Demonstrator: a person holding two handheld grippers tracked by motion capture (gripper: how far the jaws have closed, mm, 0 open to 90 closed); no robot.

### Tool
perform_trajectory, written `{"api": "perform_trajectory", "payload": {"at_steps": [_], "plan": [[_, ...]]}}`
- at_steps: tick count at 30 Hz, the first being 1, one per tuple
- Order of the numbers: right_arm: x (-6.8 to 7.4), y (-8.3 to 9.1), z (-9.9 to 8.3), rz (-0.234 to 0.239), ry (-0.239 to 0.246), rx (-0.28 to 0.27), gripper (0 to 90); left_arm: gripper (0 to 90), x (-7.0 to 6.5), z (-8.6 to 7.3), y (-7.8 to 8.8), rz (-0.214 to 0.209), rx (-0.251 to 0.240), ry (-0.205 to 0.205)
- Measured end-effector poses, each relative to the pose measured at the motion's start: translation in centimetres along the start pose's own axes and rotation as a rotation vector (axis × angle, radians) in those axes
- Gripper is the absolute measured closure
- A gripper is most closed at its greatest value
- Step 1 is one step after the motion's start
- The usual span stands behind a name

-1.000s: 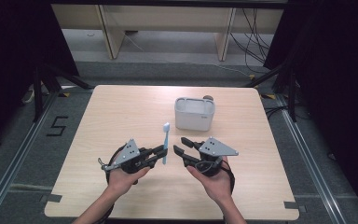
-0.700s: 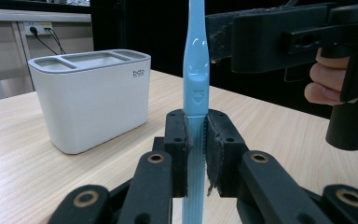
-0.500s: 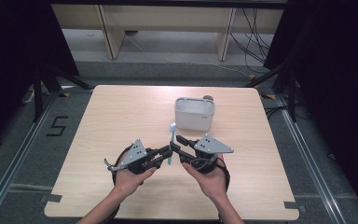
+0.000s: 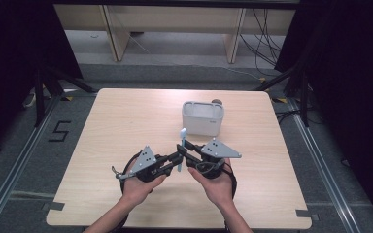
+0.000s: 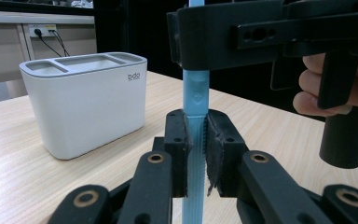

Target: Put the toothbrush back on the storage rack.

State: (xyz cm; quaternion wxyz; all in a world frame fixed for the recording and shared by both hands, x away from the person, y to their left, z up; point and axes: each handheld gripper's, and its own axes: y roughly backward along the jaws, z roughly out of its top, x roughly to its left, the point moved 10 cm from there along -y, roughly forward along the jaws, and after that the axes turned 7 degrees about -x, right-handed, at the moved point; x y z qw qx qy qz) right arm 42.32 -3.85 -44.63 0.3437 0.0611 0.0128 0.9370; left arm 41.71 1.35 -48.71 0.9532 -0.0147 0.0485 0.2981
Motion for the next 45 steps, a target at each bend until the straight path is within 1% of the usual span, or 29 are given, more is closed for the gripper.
{"api": "perform_trajectory", "payload": {"at_steps": [1, 2, 4, 5, 7, 8, 10, 13, 16, 19, 21, 22, 24, 25, 27, 28, 29, 32, 33, 35, 36, 37, 38, 40, 41, 42, 43, 44, 45], "plan": [[-0.1, 0.0, 0.0, -0.002, 0.007, -0.006, 74.2, 78.8, 0.0, 0.0, 0.0, 0.001, -0.001, 0.0], [-0.1, 0.0, 0.1, -0.013, -0.001, -0.008, 75.4, 78.8, 0.0, 0.1, -0.1, 0.003, -0.004, 0.003], [0.0, 0.1, 0.0, -0.012, -0.02, -0.003, 78.3, 78.9, -0.1, 0.0, -0.1, 0.007, -0.004, 0.009], [-0.2, 0.2, 0.0, -0.023, -0.013, -0.001, 79.9, 78.8, -0.1, 0.0, -0.1, 0.007, -0.003, 0.01], [-0.2, 0.1, 0.1, -0.01, -0.012, -0.011, 82.6, 78.8, -0.2, -0.1, -0.2, 0.006, -0.002, 0.014], [-0.4, 0.1, 0.2, -0.021, 0.002, -0.018, 83.9, 78.8, -0.2, -0.1, -0.2, 0.007, -0.006, 0.017], [-0.4, 0.3, 0.2, -0.029, -0.015, -0.01, 84.8, 78.8, -0.3, -0.1, -0.3, 0.007, -0.006, 0.022], [-0.2, 0.3, 0.2, -0.017, -0.013, -0.009, 85.8, 78.6, -0.4, 0.0, -0.5, 0.004, -0.003, 0.026], [-0.1, 0.3, 0.3, -0.015, -0.016, -0.011, 86.1, 77.7, -0.4, 0.0, -0.6, 0.002, 0.001, 0.018], [-0.4, 0.3, 0.4, -0.027, -0.002, -0.017, 86.2, 70.0, -0.4, 0.0, -0.5, 0.009, 0.01, 0.001], [-0.5, 0.4, 0.5, -0.024, -0.005, -0.015, 86.2, 65.2, -0.3, -0.1, -0.3, 0.016, 0.014, -0.011], [-0.5, 0.5, 0.5, -0.025, -0.017, -0.016, 86.2, 63.1, -0.2, -0.2, -0.1, 0.027, 0.029, -0.021], [-0.8, 0.5, 0.7, -0.034, 0.007, -0.027, 86.2, 59.3, 0.0, -0.3, 0.3, 0.034, 0.037, -0.032], [-0.8, 0.6, 0.7, -0.036, -0.007, -0.02, 86.2, 57.5, 0.0, -0.4, 0.5, 0.037, 0.042, -0.038], [-1.0, 0.7, 0.8, -0.043, 0.004, -0.024, 86.2, 54.0, 0.4, -0.5, 1.1, 0.054, 0.05, -0.048], [-1.0, 0.7, 0.9, -0.044, -0.013, -0.028, 86.2, 52.3, 0.6, -0.5, 1.4, 0.064, 0.055, -0.054], [-1.2, 0.8, 0.9, -0.048, 0.003, -0.03, 86.1, 50.6, 0.8, -0.6, 1.6, 0.069, 0.06, -0.056], [-1.4, 0.9, 1.0, -0.051, 0.011, -0.032, 86.1, 46.2, 1.6, -0.6, 2.9, 0.097, 0.071, -0.072], [-1.4, 0.9, 1.1, -0.052, 0.0, -0.038, 86.1, 44.2, 1.8, -0.6, 3.1, 0.106, 0.072, -0.077], [-1.5, 0.9, 1.2, -0.057, 0.002, -0.039, 86.2, 41.6, 2.4, -0.7, 4.0, 0.131, 0.075, -0.088], [-1.7, 0.9, 1.3, -0.06, 0.015, -0.047, 86.1, 40.3, 2.7, -0.7, 4.5, 0.143, 0.077, -0.084], [-1.6, 1.0, 1.2, -0.059, -0.004, -0.031, 86.1, 39.1, 2.9, -0.8, 4.9, 0.155, 0.076, -0.075], [-1.9, 1.2, 1.3, -0.078, -0.005, -0.035, 86.1, 37.9, 3.1, -1.0, 5.3, 0.165, 0.074, -0.065], [-2.0, 1.2, 1.4, -0.075, -0.009, -0.041, 86.1, 35.7, 3.5, -1.3, 6.1, 0.19, 0.071, -0.043], [-2.2, 1.2, 1.6, -0.073, 0.004, -0.045, 86.1, 34.7, 3.7, -1.5, 6.6, 0.208, 0.066, -0.031], [-2.2, 1.4, 1.6, -0.085, -0.011, -0.044, 86.1, 34.6, 3.9, -1.7, 6.9, 0.219, 0.057, -0.02], [-2.3, 1.4, 1.6, -0.079, -0.009, -0.041, 86.1, 34.7, 4.1, -2.0, 7.3, 0.235, 0.061, -0.017], [-2.6, 1.5, 1.7, -0.098, -0.008, -0.044, 86.1, 34.8, 4.3, -2.3, 7.7, 0.247, 0.058, -0.013], [-2.8, 1.5, 1.8, -0.101, 0.014, -0.049, 86.1, 35.1, 4.5, -2.6, 8.0, 0.26, 0.056, -0.012]]}}
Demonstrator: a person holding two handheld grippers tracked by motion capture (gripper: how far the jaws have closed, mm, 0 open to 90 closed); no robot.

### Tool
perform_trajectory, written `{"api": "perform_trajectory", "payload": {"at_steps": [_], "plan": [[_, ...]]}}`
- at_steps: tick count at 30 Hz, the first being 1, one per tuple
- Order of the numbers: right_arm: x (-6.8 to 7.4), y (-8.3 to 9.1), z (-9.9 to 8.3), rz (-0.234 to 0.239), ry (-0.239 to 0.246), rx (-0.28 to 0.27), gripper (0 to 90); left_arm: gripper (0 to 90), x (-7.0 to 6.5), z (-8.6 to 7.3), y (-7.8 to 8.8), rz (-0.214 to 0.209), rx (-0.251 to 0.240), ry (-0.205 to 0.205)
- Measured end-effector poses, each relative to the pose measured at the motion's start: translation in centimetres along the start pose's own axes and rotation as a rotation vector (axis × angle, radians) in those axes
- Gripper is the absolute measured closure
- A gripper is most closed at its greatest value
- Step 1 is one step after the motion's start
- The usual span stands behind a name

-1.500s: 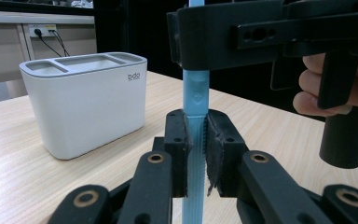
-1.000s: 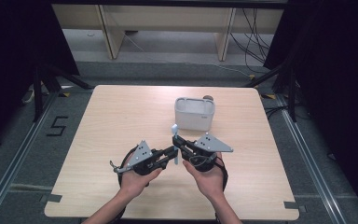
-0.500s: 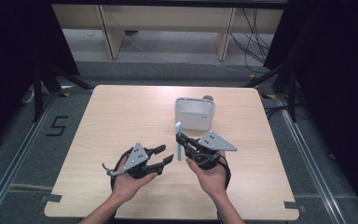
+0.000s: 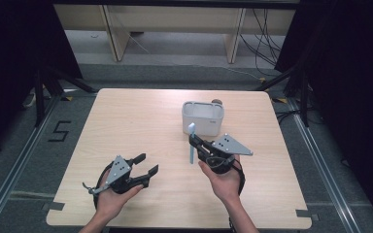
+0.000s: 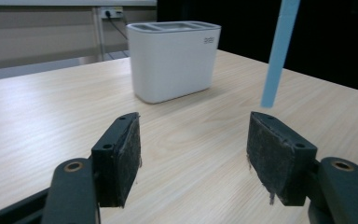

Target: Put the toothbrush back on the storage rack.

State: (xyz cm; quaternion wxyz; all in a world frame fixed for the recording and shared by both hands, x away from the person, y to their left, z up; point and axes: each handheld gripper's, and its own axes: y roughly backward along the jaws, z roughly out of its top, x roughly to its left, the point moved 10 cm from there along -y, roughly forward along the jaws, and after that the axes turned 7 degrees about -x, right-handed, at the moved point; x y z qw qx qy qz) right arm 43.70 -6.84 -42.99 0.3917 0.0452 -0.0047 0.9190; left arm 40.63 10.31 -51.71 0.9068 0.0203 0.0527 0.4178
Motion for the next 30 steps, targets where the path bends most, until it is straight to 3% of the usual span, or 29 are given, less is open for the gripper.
{"api": "perform_trajectory", "payload": {"at_steps": [5, 6, 7, 11, 14, 16, 17, 18, 23, 26, 27, 29, 30], "plan": [[-0.3, 0.1, 0.1, -0.008, -0.015, 0.008, 86.1, 34.7, 1.1, -1.3, 0.8, 0.041, 0.001, 0.007], [-0.6, 0.2, 0.1, -0.016, 0.003, 0.014, 86.1, 33.8, 1.3, -1.4, 1.0, 0.052, -0.003, 0.007], [-0.6, 0.2, 0.2, -0.016, -0.017, 0.003, 86.1, 33.3, 1.4, -1.5, 1.1, 0.059, -0.009, 0.007], [-1.1, 0.3, 0.4, -0.027, 0.003, 0.001, 86.1, 33.0, 1.8, -1.9, 1.5, 0.071, -0.019, 0.0], [-1.3, 0.4, 0.6, -0.039, -0.02, 0.002, 86.1, 33.3, 1.8, -2.0, 1.7, 0.078, -0.023, -0.007], [-1.9, 0.5, 0.9, -0.049, 0.023, -0.002, 86.1, 33.8, 1.8, -2.0, 1.5, 0.072, -0.043, -0.016], [-1.7, 0.5, 0.9, -0.047, 0.0, 0.0, 86.1, 34.0, 1.8, -2.1, 1.6, 0.08, -0.022, -0.021], [-2.1, 0.5, 1.0, -0.053, 0.026, -0.004, 86.0, 34.1, 1.8, -2.2, 1.6, 0.079, -0.021, -0.025], [-2.5, 0.6, 1.2, -0.063, 0.011, -0.004, 86.0, 34.6, 1.8, -2.4, 1.5, 0.083, -0.025, -0.023], [-3.3, 0.6, 1.6, -0.076, 0.072, -0.023, 86.0, 34.8, 1.8, -2.4, 1.4, 0.085, -0.028, -0.022], [-3.0, 0.6, 1.4, -0.072, 0.02, -0.006, 86.1, 34.8, 1.8, -2.4, 1.4, 0.085, -0.028, -0.02], [-3.5, 0.7, 1.5, -0.08, 0.051, -0.014, 86.0, 35.1, 1.9, -2.4, 1.4, 0.087, -0.029, -0.018], [-3.4, 0.8, 1.4, -0.085, 0.019, 0.005, 86.1, 35.2, 1.9, -2.4, 1.4, 0.088, -0.028, -0.018]]}}
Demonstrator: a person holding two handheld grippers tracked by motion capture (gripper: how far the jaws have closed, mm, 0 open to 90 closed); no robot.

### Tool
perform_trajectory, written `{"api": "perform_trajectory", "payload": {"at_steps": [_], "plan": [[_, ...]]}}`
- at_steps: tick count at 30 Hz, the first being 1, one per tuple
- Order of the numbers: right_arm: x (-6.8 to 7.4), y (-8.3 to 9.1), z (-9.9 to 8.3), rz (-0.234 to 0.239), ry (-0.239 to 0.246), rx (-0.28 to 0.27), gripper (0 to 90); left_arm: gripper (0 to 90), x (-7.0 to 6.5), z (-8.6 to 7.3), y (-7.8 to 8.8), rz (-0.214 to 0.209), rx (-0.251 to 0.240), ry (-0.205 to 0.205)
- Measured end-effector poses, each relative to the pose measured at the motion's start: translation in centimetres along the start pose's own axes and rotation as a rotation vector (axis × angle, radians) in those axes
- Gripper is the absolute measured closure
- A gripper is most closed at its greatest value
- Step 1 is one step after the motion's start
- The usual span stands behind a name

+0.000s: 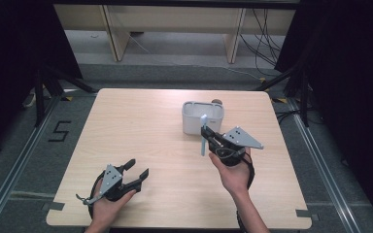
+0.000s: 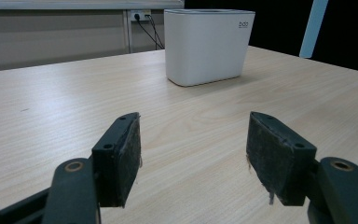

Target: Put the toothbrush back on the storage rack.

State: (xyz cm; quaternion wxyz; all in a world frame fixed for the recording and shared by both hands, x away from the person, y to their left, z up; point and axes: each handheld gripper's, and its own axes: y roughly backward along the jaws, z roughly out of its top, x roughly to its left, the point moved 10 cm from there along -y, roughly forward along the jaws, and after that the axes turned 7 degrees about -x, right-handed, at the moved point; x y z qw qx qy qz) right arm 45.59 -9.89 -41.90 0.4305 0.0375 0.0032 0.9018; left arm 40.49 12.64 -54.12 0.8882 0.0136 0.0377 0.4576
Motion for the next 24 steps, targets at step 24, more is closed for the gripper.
{"api": "perform_trajectory", "payload": {"at_steps": [24], "plan": [[-3.1, -0.7, 1.7, -0.071, 0.011, -0.019, 86.0, 36.1, -0.1, 0.0, -0.1, 0.011, -0.005, -0.006]]}}
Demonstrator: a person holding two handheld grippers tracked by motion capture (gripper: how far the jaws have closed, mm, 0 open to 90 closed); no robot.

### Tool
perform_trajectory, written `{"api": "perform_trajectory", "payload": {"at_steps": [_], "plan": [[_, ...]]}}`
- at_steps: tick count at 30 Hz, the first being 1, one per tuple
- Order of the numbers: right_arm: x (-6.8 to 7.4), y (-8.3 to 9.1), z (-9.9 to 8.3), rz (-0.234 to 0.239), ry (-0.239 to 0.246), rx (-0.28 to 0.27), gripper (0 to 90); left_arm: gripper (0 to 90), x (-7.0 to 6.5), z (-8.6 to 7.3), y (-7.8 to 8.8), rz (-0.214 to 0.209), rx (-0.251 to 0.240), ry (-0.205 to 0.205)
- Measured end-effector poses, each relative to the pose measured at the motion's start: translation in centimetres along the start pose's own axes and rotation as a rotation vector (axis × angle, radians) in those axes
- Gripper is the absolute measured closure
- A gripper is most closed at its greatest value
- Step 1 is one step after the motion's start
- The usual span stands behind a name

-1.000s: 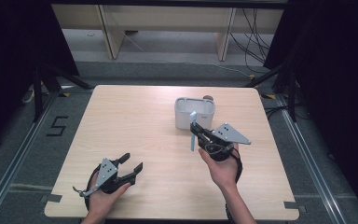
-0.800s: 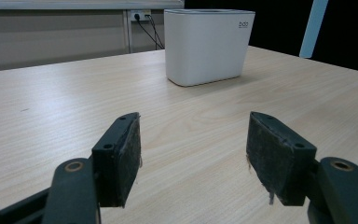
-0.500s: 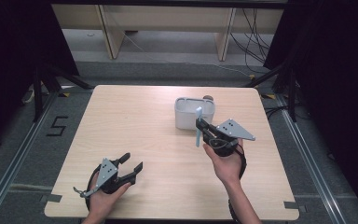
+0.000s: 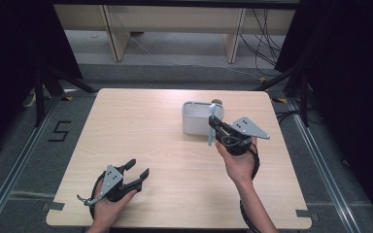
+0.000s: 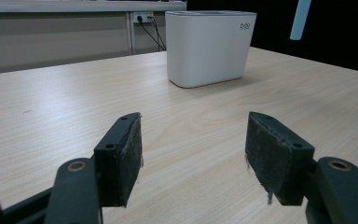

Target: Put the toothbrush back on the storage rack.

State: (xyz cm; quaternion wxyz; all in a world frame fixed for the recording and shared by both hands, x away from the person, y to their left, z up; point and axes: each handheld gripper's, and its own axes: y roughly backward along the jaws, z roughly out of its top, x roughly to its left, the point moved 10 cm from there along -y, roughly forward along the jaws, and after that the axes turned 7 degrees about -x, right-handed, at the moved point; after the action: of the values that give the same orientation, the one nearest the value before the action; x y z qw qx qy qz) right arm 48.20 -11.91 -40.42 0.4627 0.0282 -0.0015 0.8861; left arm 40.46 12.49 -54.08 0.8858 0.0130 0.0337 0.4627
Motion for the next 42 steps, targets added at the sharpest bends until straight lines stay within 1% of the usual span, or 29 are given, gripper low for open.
{"api": "perform_trajectory", "payload": {"at_steps": [2, 3, 4, 8, 9, 10, 11, 12, 13, 15, 18, 19, 20, 21, 22, 23, 25, 27, 29, 31, 32, 34, 35, 36, 37, 38, 39, 41, 42], "plan": [[-0.5, -0.1, 0.3, -0.01, 0.031, -0.012, 86.0, 36.1, 0.0, 0.0, 0.0, 0.001, 0.0, 0.001], [-0.4, -0.2, 0.4, -0.009, 0.014, -0.012, 86.0, 36.1, 0.0, 0.0, 0.0, 0.002, 0.0, 0.001], [-0.5, -0.3, 0.5, -0.004, 0.014, -0.011, 86.0, 36.1, 0.0, 0.0, 0.0, 0.002, 0.0, 0.001], [-0.9, -0.5, 1.0, -0.018, 0.009, -0.013, 86.0, 36.1, 0.1, 0.0, 0.0, 0.003, 0.001, 0.003], [-1.0, -0.5, 1.1, -0.02, 0.009, -0.009, 86.0, 36.1, 0.1, 0.0, 0.0, 0.003, 0.001, 0.003], [-1.2, -0.7, 1.2, -0.022, 0.021, -0.021, 86.0, 36.0, 0.1, 0.0, 0.0, 0.004, 0.001, 0.004], [-1.3, -0.7, 1.2, -0.025, 0.014, -0.011, 86.0, 36.0, 0.1, 0.0, 0.0, 0.004, 0.001, 0.004], [-1.6, -0.8, 1.4, -0.033, 0.038, -0.027, 86.0, 36.0, 0.0, 0.0, -0.1, 0.003, -0.004, 0.006], [-1.5, -0.8, 1.3, -0.022, 0.013, -0.015, 86.0, 36.0, 0.0, 0.0, -0.1, 0.0, -0.008, 0.008], [-1.9, -1.0, 1.4, -0.036, 0.026, -0.022, 86.0, 36.0, 0.0, 0.1, -0.2, -0.004, -0.015, 0.008], [-2.3, -1.1, 1.3, -0.039, 0.032, -0.013, 86.0, 36.0, 0.1, 0.1, -0.2, 0.001, -0.016, 0.008], [-2.3, -1.3, 1.3, -0.041, 0.018, -0.022, 86.0, 36.0, 0.0, 0.1, -0.2, -0.001, -0.017, 0.009], [-2.4, -1.2, 1.2, -0.047, 0.013, -0.011, 86.0, 36.1, 0.0, 0.1, -0.2, -0.002, -0.015, 0.009], [-2.4, -1.4, 1.3, -0.038, 0.01, -0.021, 86.0, 36.1, 0.0, 0.1, -0.2, -0.002, -0.015, 0.009], [-2.7, -1.4, 1.4, -0.053, 0.036, -0.022, 86.0, 36.1, 0.0, 0.1, -0.2, -0.002, -0.015, 0.008], [-2.6, -1.5, 1.3, -0.053, 0.015, -0.02, 86.0, 36.1, 0.0, 0.1, -0.2, -0.001, -0.014, 0.008], [-2.9, -1.5, 1.4, -0.053, 0.03, -0.013, 86.0, 36.1, 0.0, 0.1, -0.2, -0.001, -0.014, 0.008], [-3.0, -1.7, 1.7, -0.061, 0.019, -0.022, 86.0, 36.1, 0.0, 0.1, -0.2, -0.001, -0.014, 0.009], [-3.4, -1.7, 2.1, -0.067, 0.05, -0.033, 86.0, 36.1, 0.0, 0.1, -0.2, -0.001, -0.014, 0.008], [-3.4, -1.8, 2.2, -0.068, 0.022, -0.033, 86.0, 36.1, 0.0, 0.1, -0.2, -0.002, -0.014, 0.007], [-3.7, -1.8, 2.4, -0.074, 0.045, -0.036, 86.0, 36.1, 0.0, 0.1, -0.2, -0.002, -0.014, 0.008], [-3.8, -1.9, 2.4, -0.085, 0.022, -0.032, 86.0, 36.1, 0.1, 0.1, -0.2, 0.002, -0.014, 0.007], [-4.0, -1.9, 2.5, -0.081, 0.055, -0.033, 86.0, 36.0, 0.1, 0.1, -0.2, 0.0, -0.014, 0.007], [-4.0, -2.0, 2.5, -0.078, 0.055, -0.036, 86.0, 36.0, 0.0, 0.1, -0.2, -0.003, -0.012, 0.008], [-4.2, -2.0, 2.5, -0.086, 0.06, -0.037, 86.0, 36.0, 0.0, 0.0, -0.2, -0.003, -0.01, 0.009], [-4.2, -2.0, 2.4, -0.087, 0.053, -0.032, 86.0, 36.0, 0.1, 0.0, 0.0, 0.004, 0.007, 0.005], [-4.1, -2.0, 2.3, -0.083, 0.028, -0.025, 86.0, 36.0, 0.0, 0.0, -0.1, 0.002, 0.004, 0.005], [-4.3, -2.1, 2.5, -0.085, 0.04, -0.031, 86.0, 36.1, 0.0, 0.0, -0.1, 0.003, 0.003, 0.004], [-4.4, -2.1, 2.5, -0.094, 0.028, -0.03, 86.0, 36.1, 0.0, 0.0, -0.1, 0.002, 0.005, 0.004]]}}
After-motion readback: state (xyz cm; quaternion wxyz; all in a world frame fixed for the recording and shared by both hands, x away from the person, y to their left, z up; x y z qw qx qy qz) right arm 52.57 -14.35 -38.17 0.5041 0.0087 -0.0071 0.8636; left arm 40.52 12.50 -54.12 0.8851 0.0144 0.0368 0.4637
